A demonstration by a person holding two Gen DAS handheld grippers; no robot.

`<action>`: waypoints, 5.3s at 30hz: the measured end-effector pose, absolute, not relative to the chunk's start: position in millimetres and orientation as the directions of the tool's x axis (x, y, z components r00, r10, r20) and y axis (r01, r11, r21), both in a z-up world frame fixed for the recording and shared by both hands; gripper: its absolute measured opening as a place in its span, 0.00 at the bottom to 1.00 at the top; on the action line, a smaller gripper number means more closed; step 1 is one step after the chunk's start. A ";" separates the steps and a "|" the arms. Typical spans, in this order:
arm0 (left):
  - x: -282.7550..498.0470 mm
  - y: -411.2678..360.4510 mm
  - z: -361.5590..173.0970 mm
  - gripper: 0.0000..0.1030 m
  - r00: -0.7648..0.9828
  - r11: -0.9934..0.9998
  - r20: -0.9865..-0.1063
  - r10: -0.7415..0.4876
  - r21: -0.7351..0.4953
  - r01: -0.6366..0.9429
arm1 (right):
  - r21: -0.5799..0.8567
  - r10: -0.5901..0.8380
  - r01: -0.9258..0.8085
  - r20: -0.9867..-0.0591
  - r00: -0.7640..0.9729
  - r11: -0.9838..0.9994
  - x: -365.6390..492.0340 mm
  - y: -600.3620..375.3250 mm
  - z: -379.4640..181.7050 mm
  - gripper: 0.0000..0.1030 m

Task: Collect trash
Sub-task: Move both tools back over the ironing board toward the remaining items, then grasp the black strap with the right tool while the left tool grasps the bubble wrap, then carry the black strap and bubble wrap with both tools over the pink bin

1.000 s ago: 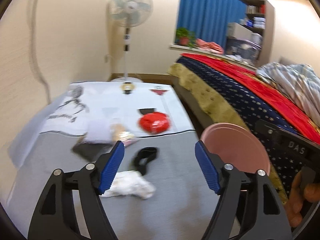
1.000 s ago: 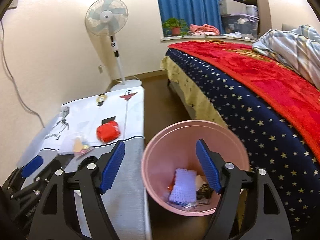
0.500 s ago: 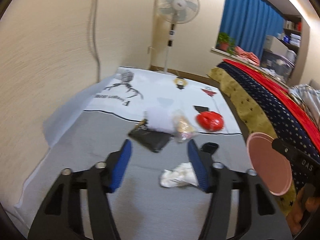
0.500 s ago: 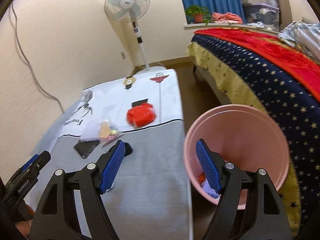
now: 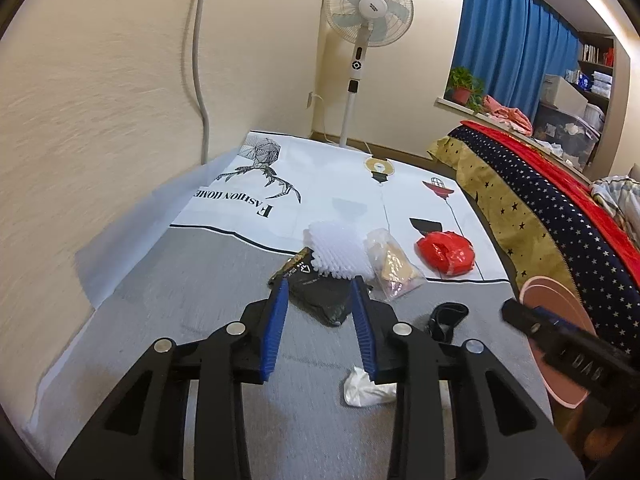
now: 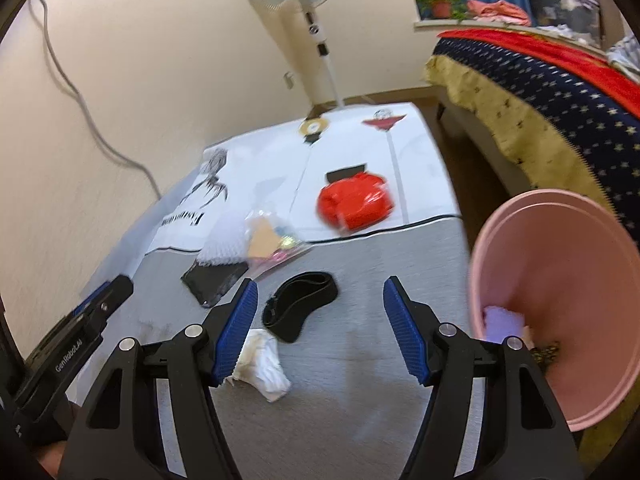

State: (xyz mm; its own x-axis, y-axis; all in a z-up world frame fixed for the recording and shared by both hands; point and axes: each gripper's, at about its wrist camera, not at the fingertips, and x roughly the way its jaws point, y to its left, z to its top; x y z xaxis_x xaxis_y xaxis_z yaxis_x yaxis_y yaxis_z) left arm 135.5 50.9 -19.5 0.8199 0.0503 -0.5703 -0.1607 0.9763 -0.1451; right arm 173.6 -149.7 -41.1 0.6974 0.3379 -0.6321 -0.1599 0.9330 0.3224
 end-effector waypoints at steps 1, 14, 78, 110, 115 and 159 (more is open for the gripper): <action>137.2 51.2 -20.6 0.31 0.820 0.977 -0.571 0.052 -0.142 -0.161 | 0.325 0.346 -0.167 -0.638 0.688 0.931 176.3 -145.0 -44.3 0.64; 174.7 63.4 -38.2 0.31 0.798 0.972 -0.601 0.049 -0.154 -0.175 | 0.321 0.361 -0.175 -0.732 0.578 0.931 208.9 -111.2 -88.6 0.65; 149.4 29.5 -1.1 0.10 0.800 0.983 -0.598 -0.042 -0.170 -0.075 | 0.241 0.294 -0.184 -0.591 0.751 0.953 136.8 -185.8 -7.3 0.24; 117.4 -15.0 22.9 0.10 0.817 0.982 -0.556 -0.151 -0.177 0.061 | 0.125 0.206 -0.164 -0.558 0.804 0.979 104.1 -253.1 77.8 0.24; 121.8 -21.3 19.3 0.10 0.813 0.983 -0.562 -0.155 -0.171 0.069 | 0.147 0.182 -0.120 -0.553 0.813 0.982 106.0 -268.2 67.7 0.24; 163.8 -133.8 -18.5 0.10 0.758 0.958 -0.586 -0.286 -0.148 0.246 | 0.159 0.010 0.102 -0.582 0.813 0.982 148.1 -334.5 28.9 0.24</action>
